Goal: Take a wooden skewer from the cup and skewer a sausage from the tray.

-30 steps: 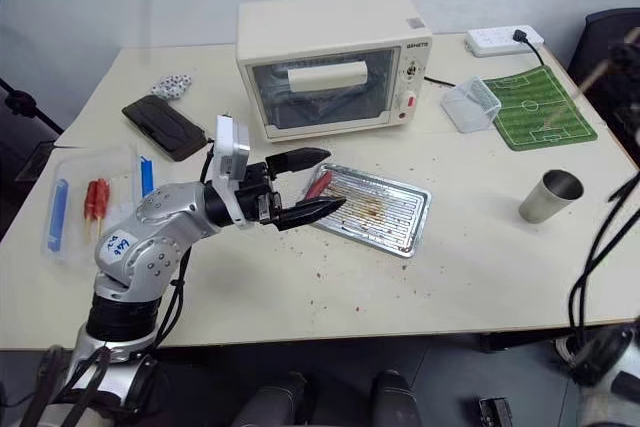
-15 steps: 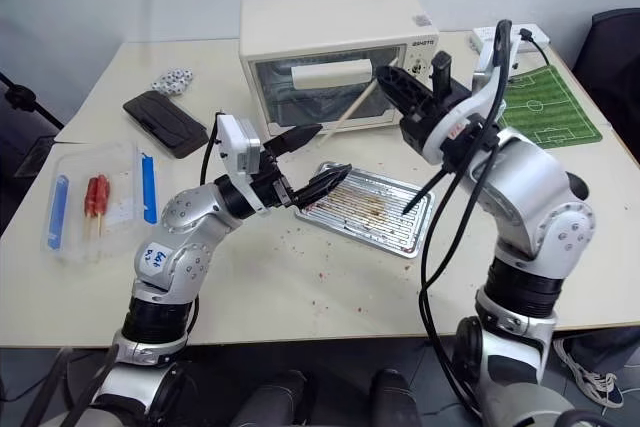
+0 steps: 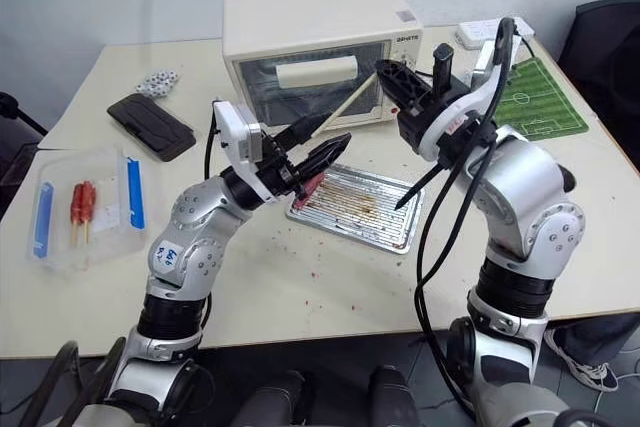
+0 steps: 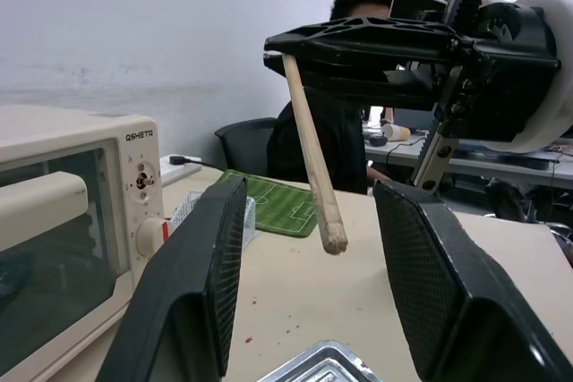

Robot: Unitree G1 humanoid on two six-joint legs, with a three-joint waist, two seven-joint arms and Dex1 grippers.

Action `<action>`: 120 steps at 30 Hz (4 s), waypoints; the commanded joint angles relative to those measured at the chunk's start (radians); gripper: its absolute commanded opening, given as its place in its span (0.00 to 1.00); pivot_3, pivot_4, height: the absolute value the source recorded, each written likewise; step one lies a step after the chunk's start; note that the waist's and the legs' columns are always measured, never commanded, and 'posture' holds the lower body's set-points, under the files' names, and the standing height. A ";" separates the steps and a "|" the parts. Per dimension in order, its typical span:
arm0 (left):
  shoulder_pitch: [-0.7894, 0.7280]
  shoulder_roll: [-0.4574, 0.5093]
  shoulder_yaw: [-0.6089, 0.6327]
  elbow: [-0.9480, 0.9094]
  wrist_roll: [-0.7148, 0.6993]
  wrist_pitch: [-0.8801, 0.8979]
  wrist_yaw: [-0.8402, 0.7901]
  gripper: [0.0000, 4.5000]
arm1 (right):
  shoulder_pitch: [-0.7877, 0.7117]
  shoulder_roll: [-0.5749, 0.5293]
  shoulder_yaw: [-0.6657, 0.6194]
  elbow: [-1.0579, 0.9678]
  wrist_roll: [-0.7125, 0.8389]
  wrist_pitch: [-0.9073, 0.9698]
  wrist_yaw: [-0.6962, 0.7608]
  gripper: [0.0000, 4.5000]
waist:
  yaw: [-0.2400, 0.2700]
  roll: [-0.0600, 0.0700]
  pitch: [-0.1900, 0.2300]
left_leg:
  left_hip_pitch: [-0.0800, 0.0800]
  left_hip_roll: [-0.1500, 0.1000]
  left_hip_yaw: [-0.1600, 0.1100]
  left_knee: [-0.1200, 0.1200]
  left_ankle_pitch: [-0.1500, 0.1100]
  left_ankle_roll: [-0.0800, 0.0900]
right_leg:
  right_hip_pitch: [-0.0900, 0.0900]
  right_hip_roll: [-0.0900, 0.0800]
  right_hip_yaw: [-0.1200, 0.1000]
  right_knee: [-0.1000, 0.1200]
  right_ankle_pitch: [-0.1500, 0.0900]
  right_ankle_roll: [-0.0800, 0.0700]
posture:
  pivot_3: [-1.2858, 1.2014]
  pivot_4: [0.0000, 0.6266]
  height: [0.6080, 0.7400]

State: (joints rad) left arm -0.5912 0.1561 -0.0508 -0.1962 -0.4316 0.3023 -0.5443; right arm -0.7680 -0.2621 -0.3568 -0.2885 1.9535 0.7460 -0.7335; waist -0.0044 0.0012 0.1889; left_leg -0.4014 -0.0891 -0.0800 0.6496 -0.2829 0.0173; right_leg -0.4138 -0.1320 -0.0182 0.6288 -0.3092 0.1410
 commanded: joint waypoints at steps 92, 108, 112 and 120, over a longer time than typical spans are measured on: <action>0.137 0.509 0.387 -0.180 -0.147 0.237 0.015 0.00 | -0.223 0.310 0.463 0.652 -1.532 0.243 0.834 0.50 | -0.034 -0.001 0.000 | -0.002 0.001 0.008 -0.001 0.003 -0.004 | -0.015 0.002 0.011 0.015 0.002 -0.001 | 0.52 0.24 1.00; 0.127 0.505 0.363 -0.165 -0.142 0.222 0.011 0.00 | -0.216 0.324 0.455 0.651 -1.618 0.227 0.894 0.15 | -0.039 -0.001 0.000 | -0.002 0.001 0.008 -0.001 0.003 -0.005 | -0.015 0.002 0.011 0.016 0.002 -0.001 | 0.52 0.24 1.00; 0.124 0.502 0.354 -0.157 -0.137 0.212 0.009 0.00 | -0.218 0.321 0.453 0.634 -1.621 0.239 0.908 0.15 | -0.040 -0.001 0.000 | -0.002 0.001 0.008 -0.001 0.003 -0.005 | -0.015 0.002 0.011 0.016 0.002 -0.001 | 0.52 0.24 1.00; 0.116 0.498 0.350 -0.151 -0.136 0.206 0.010 0.00 | -0.190 0.317 0.518 0.640 -1.677 0.207 0.949 0.15 | -0.046 -0.001 0.000 | -0.002 0.001 0.008 -0.001 0.003 -0.005 | -0.015 0.002 0.011 0.016 0.002 -0.001 | 0.52 0.24 1.00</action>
State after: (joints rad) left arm -0.4578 0.6507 0.2927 -0.3380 -0.5729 0.5309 -0.5353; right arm -0.9681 0.0498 0.1341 0.3655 0.2941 0.9649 0.2015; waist -0.0502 0.0000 0.1885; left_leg -0.4035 -0.0885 -0.0721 0.6485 -0.2795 0.0125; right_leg -0.4285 -0.1303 -0.0074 0.6445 -0.3068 0.1399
